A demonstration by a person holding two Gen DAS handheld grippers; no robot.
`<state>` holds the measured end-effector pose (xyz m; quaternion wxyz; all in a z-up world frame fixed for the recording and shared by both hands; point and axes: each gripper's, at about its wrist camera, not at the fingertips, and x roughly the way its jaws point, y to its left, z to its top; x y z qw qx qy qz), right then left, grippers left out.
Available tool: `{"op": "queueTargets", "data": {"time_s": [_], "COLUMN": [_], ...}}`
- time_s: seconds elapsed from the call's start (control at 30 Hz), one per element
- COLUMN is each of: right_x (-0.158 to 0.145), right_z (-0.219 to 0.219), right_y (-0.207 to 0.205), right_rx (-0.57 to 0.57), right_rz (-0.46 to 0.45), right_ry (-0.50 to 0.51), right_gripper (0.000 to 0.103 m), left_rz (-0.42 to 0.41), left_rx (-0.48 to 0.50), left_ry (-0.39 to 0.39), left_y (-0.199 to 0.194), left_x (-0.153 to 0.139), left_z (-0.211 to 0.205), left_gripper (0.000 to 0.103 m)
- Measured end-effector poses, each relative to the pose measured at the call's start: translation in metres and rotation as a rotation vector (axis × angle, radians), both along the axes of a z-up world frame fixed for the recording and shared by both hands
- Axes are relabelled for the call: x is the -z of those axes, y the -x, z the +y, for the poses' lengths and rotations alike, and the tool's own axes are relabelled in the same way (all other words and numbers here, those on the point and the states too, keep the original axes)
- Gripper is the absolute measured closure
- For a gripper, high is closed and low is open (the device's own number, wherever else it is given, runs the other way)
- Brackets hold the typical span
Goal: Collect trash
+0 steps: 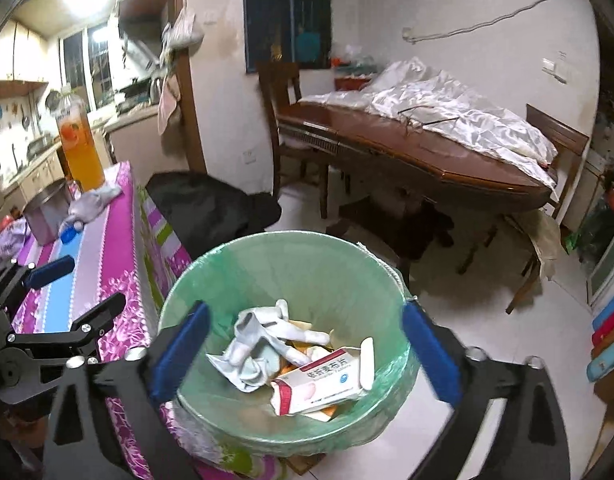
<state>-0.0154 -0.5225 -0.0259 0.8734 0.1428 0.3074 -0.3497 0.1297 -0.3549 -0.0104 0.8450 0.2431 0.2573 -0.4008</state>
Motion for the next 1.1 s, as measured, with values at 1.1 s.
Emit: {"op": "queueTargets", "data": {"time_s": [1.1], "right_x": [0.003], "right_z": [0.102], "right_y": [-0.071], "right_rx": [-0.205], "right_rz": [-0.061], "right_ry": [-0.050], "right_gripper": [0.005], "left_rz": [0.001], "left_rx": [-0.388], "left_ry": [0.146], "left_y": [-0.039], "left_x": [-0.006], "left_z": [0.166], "left_gripper": [0.006]}}
